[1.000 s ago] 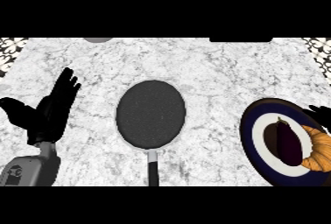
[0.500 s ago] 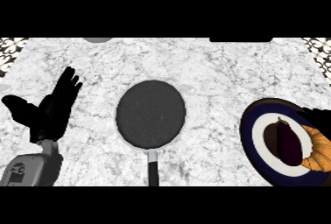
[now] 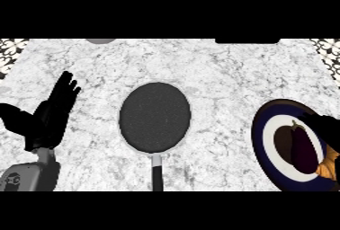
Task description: Pick the croissant from the plate and place it in the pan
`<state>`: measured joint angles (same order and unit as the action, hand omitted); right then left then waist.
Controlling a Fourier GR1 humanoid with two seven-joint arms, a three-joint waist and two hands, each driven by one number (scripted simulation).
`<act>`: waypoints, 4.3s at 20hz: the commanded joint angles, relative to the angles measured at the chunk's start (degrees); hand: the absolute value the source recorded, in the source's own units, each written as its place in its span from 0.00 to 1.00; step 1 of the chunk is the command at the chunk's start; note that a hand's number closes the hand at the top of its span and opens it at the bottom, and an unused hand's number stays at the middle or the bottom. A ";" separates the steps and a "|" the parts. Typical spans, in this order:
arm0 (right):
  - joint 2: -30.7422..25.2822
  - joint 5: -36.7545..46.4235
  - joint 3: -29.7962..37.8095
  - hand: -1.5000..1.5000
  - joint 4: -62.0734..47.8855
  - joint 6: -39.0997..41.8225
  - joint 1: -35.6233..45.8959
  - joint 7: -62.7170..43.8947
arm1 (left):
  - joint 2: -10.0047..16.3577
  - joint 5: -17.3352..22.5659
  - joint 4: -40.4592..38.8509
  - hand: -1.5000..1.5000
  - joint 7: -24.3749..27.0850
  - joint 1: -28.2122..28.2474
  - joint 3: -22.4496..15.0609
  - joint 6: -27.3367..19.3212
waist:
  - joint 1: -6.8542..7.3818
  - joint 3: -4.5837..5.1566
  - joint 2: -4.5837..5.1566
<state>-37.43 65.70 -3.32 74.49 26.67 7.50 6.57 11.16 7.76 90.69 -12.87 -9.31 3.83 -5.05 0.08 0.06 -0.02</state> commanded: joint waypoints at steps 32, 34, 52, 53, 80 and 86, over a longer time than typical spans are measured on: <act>37.26 13.05 -24.40 1.00 18.85 -12.29 17.87 -32.78 | -1.27 -0.75 -0.92 0.50 -2.33 -2.13 -1.45 2.88 | 5.32 0.37 -1.96; 37.32 13.42 -28.03 1.00 21.26 -12.21 21.07 -38.55 | -2.23 -1.33 -2.01 0.50 -1.11 -2.19 -1.92 2.34 | 5.11 0.45 -1.76; 37.40 0.31 -41.75 1.00 14.15 -19.40 45.28 -86.72 | -3.12 -2.11 -2.46 0.50 -1.66 -4.55 -2.54 1.43 | 4.94 0.13 -0.05; 37.40 -0.20 -41.17 1.00 11.76 -20.89 46.27 -86.05 | -2.17 -2.20 -3.64 0.50 0.76 -3.87 -1.11 1.68 | 4.63 0.15 0.21; 37.42 -21.16 -34.49 0.00 -26.81 -57.91 40.65 -63.27 | -1.85 -2.19 -2.28 0.50 -0.64 -4.44 0.30 1.41 | 2.32 -0.09 0.84; 37.43 -28.81 -37.16 0.00 -31.67 -66.30 39.60 -53.15 | -1.04 -0.74 0.38 0.50 0.46 0.46 0.86 3.91 | 2.55 -0.08 0.60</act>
<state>-0.13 40.89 -39.86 46.26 -31.98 48.18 -50.93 8.89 5.65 90.73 -13.36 -10.87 3.62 -3.31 2.41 -0.03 0.56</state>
